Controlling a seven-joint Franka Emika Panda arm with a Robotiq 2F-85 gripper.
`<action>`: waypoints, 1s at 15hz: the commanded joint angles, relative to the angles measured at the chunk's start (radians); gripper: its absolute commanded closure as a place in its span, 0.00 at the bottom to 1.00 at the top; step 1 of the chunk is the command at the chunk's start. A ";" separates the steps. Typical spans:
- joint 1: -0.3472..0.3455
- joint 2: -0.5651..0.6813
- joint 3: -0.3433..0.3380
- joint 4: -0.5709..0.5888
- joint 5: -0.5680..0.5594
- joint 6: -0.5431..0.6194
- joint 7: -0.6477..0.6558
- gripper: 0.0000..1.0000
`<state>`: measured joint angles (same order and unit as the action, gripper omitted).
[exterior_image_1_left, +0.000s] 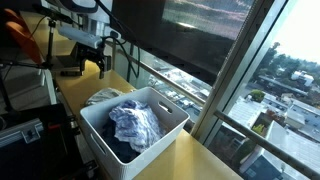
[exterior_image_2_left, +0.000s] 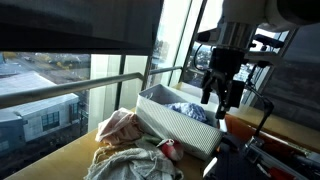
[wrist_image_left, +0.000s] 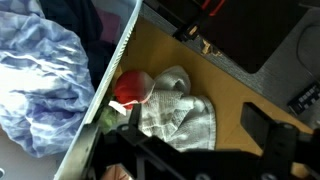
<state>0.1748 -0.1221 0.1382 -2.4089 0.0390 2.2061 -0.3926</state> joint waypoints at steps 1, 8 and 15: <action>0.030 -0.009 0.028 -0.139 -0.087 0.122 -0.076 0.00; 0.012 0.083 0.043 -0.281 -0.511 0.459 -0.015 0.00; -0.015 0.180 0.013 -0.163 -1.084 0.618 0.272 0.00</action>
<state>0.1753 -0.0001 0.1661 -2.6372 -0.8640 2.7825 -0.2276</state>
